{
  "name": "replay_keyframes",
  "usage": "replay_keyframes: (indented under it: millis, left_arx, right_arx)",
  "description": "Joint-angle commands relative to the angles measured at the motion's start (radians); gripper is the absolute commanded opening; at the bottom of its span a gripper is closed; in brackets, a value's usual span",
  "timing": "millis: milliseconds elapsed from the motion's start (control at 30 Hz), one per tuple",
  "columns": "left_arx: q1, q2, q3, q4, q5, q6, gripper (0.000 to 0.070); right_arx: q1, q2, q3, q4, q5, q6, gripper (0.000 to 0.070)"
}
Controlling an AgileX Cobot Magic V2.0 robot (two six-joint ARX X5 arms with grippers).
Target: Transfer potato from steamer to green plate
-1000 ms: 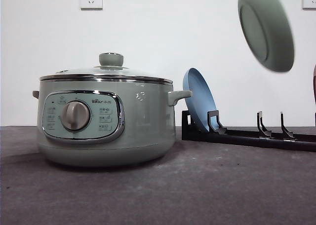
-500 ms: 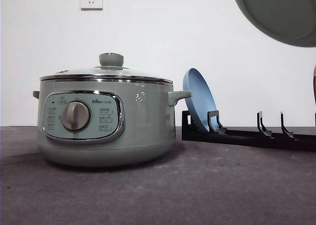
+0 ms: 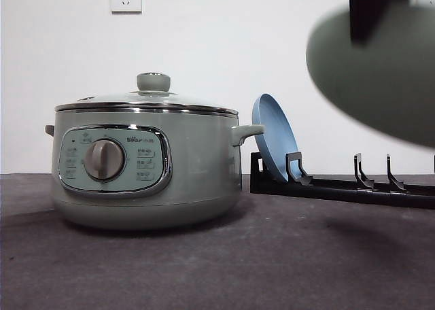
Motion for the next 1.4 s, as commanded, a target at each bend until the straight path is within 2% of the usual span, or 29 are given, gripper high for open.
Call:
replay_keyframes:
  millis: [0,333,567,967,1000,1100,1200,1267,1367]
  left_arx:
    - [-0.004,0.011,0.022,0.01,0.009,0.017,0.0676]
    - [-0.004,0.012,0.022,0.009,0.009,0.017,0.0676]
    - [-0.004,0.012,0.022,0.009,0.009,0.018,0.0676]
    - [-0.004,0.012,0.022,0.007,0.009,0.021,0.0676]
    - [-0.004,0.012,0.022,0.007,0.009,0.02,0.0676]
    - [-0.004,0.012,0.022,0.007,0.009,0.02,0.0676]
    - [-0.004,0.012,0.022,0.007,0.009,0.021,0.0676]
    - [-0.004,0.012,0.022,0.007,0.009,0.021,0.0676]
    - [-0.004,0.012,0.022,0.008,0.009,0.021,0.0676]
  right_arx:
    - [0.02,0.026,-0.033,0.036,0.011,0.046,0.0]
    - [0.029,0.14,-0.223,0.268,0.027,0.043,0.0]
    - [0.047,0.24,-0.233,0.375,0.055,-0.003,0.0]
    - [0.082,0.349,-0.233,0.457,0.047,-0.016,0.0009]
    - [0.084,0.348,-0.233,0.459,0.045,-0.015,0.0036]
    - [0.084,0.346,-0.231,0.457,0.035,-0.002,0.0242]
    - [0.075,0.338,-0.222,0.456,-0.035,-0.004,0.0393]
    - [0.065,0.323,-0.212,0.454,-0.105,-0.01,0.0422]
    - [0.037,0.282,-0.188,0.434,-0.196,-0.012,0.0422]
